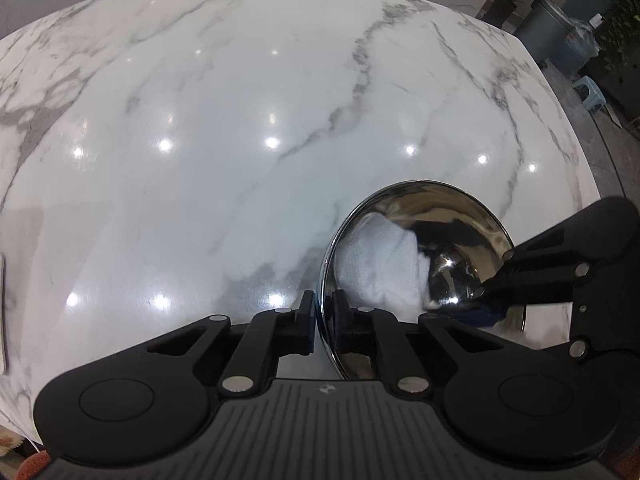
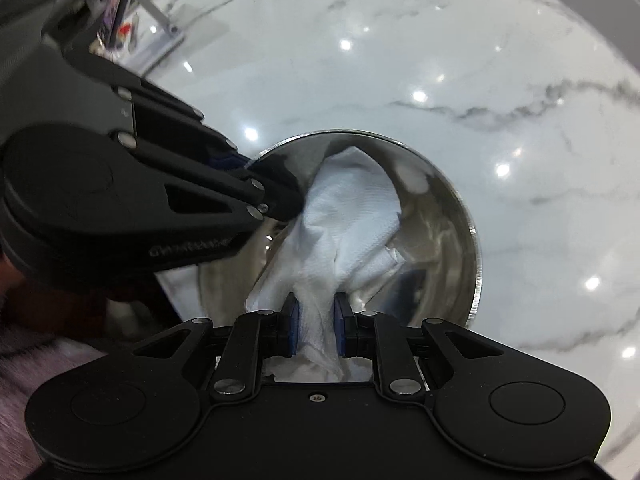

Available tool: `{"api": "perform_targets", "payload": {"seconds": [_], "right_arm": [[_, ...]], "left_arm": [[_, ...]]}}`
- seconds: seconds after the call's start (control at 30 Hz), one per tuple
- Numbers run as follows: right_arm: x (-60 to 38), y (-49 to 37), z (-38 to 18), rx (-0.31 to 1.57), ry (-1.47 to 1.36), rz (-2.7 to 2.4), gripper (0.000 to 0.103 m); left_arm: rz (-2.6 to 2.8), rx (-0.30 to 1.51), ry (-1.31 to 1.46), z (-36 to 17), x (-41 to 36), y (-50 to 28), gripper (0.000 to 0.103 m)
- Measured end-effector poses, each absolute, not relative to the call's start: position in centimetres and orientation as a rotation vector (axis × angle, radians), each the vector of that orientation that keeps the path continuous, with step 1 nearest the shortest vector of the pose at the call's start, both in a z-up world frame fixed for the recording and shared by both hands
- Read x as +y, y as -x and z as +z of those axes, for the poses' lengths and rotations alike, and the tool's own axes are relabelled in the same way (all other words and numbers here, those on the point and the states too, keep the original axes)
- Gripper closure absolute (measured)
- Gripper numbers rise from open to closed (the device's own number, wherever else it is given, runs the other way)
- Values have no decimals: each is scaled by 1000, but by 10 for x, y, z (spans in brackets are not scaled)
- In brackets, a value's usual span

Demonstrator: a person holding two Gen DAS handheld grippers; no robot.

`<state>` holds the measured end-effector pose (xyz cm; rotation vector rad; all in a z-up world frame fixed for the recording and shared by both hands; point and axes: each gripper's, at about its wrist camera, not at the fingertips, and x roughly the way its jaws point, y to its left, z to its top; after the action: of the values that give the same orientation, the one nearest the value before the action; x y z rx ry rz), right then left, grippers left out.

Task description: Clean bowl

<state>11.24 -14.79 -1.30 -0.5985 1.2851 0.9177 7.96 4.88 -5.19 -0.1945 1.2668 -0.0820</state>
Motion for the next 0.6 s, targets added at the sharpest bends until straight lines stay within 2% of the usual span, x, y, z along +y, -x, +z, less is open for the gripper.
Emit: {"api": "perform_targets", "payload": {"seconds": [0.1,0.23,0.3,0.37,0.4,0.6], "right_arm": [[-148,-106,-8,1165,754,839,88],[-148,-103,-7,1152,776,833,88],[-151,-104,-6,1154,771,834,88],[-148,-105,-7,1163,754,834,88],[-144,-105,-8,1167,744,835,88],[-126,-98,-17,1179,718,834,88]], "left_arm": [[-85,1266,194,-52,49,-80,95],[-80,1266,211,-53,49,-80,95],[-86,1274,230,-54,49,-78,91],[-94,1283,248,-55,49,-75,76],[-98,1288,258,-56,49,-74,74],[-113,1295,264,-55,46,-69,75]]}}
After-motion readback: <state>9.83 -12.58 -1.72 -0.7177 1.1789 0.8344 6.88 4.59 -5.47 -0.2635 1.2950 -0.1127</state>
